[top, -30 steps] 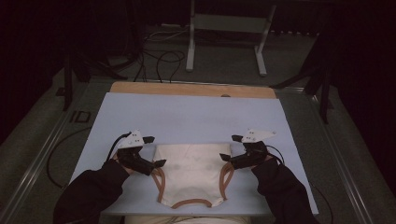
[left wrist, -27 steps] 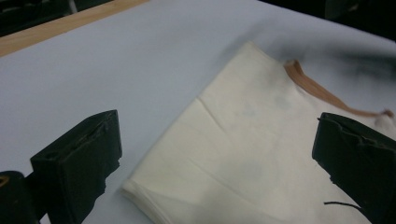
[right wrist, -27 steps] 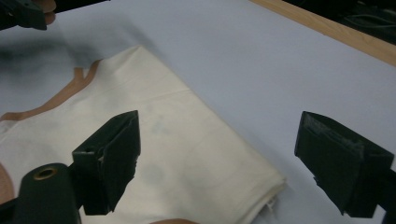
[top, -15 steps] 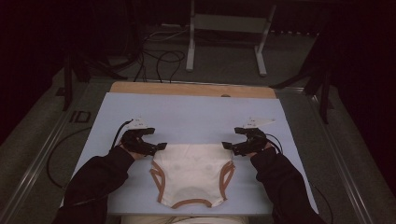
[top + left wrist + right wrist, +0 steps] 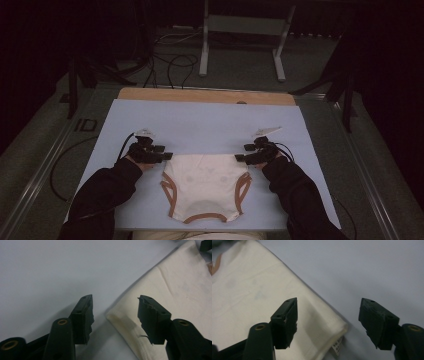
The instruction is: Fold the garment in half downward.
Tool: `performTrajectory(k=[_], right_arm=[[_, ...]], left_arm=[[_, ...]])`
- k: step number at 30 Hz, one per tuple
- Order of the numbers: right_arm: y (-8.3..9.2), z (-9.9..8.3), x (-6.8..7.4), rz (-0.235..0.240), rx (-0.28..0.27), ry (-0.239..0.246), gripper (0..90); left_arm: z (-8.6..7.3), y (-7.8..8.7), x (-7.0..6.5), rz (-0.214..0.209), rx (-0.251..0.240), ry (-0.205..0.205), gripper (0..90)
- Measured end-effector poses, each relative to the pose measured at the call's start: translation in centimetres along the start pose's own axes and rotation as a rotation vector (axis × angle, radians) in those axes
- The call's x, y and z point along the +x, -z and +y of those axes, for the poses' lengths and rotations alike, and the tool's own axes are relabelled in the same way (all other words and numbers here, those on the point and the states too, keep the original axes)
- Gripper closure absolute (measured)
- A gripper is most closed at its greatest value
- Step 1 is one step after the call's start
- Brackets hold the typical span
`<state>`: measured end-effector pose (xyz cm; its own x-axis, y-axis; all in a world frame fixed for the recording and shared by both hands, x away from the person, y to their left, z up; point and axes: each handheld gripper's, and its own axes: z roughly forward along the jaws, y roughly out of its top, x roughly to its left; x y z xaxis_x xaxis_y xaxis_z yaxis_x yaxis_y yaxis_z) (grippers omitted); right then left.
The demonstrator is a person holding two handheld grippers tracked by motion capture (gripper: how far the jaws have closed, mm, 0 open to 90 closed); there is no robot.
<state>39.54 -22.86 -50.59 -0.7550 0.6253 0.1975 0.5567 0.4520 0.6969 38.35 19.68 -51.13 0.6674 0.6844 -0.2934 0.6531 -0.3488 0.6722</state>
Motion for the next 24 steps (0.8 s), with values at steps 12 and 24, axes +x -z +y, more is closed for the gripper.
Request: performTrajectory(k=[12, 24], right_arm=[[-0.7, -0.8, -0.1, 0.03, 0.066, 0.007, 55.0], [0.0, -0.4, 0.4, -0.012, 0.048, 0.05, 84.9]], left_arm=[[-0.1, -1.1, 0.7, -0.077, 0.052, 0.052, 68.9], [0.0, -0.4, -0.1, -0.023, 0.023, -0.049, 89.2]])
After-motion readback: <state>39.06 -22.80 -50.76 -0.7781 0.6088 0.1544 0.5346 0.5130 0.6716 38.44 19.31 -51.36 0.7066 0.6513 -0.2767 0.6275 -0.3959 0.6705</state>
